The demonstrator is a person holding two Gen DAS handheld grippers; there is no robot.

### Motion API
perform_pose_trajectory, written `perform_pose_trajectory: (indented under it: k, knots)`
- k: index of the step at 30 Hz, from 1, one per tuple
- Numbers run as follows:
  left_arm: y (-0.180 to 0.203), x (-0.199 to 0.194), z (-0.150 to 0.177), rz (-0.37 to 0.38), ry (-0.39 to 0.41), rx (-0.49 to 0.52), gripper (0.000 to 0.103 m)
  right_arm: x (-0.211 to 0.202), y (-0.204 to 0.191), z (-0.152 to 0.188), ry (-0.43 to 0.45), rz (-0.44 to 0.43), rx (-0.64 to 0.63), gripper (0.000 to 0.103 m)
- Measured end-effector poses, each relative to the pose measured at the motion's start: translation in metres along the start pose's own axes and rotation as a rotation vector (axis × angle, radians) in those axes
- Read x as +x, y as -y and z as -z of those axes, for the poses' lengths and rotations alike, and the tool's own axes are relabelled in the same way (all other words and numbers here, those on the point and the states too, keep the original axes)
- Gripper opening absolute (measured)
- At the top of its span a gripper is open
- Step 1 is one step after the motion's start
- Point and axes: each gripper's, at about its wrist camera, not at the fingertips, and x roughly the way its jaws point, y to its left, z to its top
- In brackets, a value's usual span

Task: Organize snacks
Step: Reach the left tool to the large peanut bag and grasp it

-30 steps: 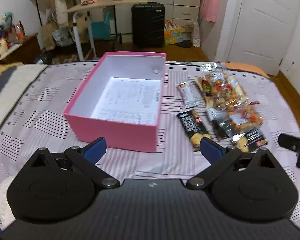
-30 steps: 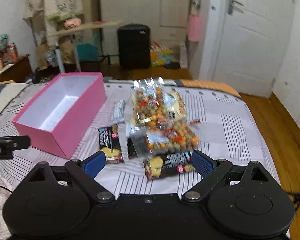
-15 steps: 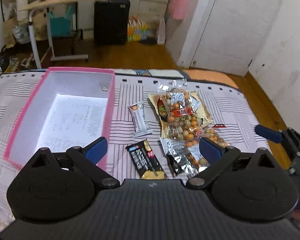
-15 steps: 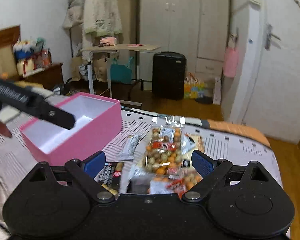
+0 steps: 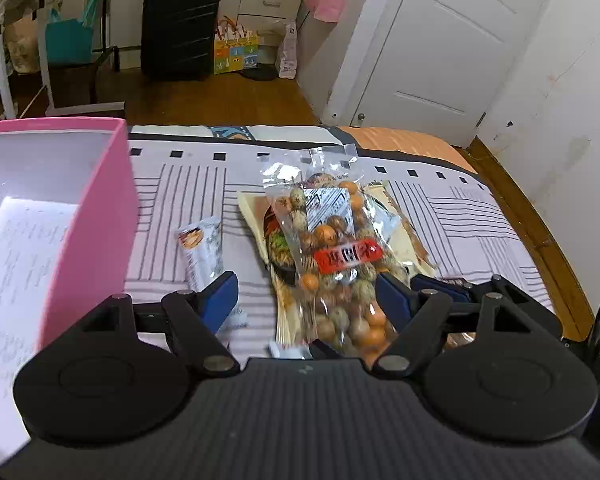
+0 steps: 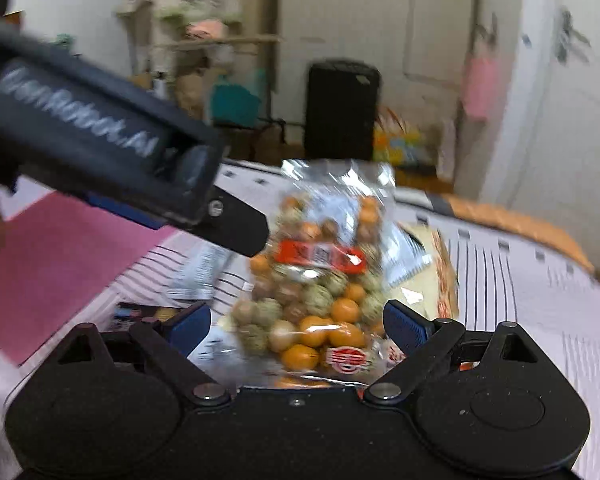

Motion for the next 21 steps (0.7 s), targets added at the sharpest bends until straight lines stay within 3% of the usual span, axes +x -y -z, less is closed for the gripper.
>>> perform_pose_trajectory:
  k: [2,3,4,6,7,8,14,21]
  knots:
    - [-0.004,0.019,0.0,-0.013,-0.017,-0.026,0.075,0.011,0.006,0.0,-0.031,-0.013,0.026,0.101]
    - [-0.007,0.025,0.002,-0.008,-0.029,-0.043,0.071,0.016,0.009,0.001,-0.052,-0.028,0.04,0.101]
    - [-0.012,0.03,0.003,0.008,-0.045,-0.066,0.059,0.02,0.01,0.001,-0.066,-0.04,0.055,0.101]
    - [-0.025,0.041,0.008,0.095,-0.084,-0.135,0.048,0.026,0.013,0.002,-0.079,-0.05,0.077,0.101]
    - [-0.031,0.045,0.01,0.157,-0.092,-0.171,0.038,0.026,0.014,0.002,-0.081,-0.048,0.088,0.101]
    - [-0.035,0.048,0.011,0.199,-0.098,-0.2,0.036,0.027,0.015,0.003,-0.075,-0.048,0.099,0.101]
    - [-0.024,0.046,0.01,0.165,-0.099,-0.149,0.035,0.022,0.018,0.003,-0.057,-0.043,0.131,0.096]
    - [-0.015,0.016,0.01,0.16,-0.136,-0.132,0.036,0.003,0.009,0.004,-0.045,-0.063,0.165,0.096]
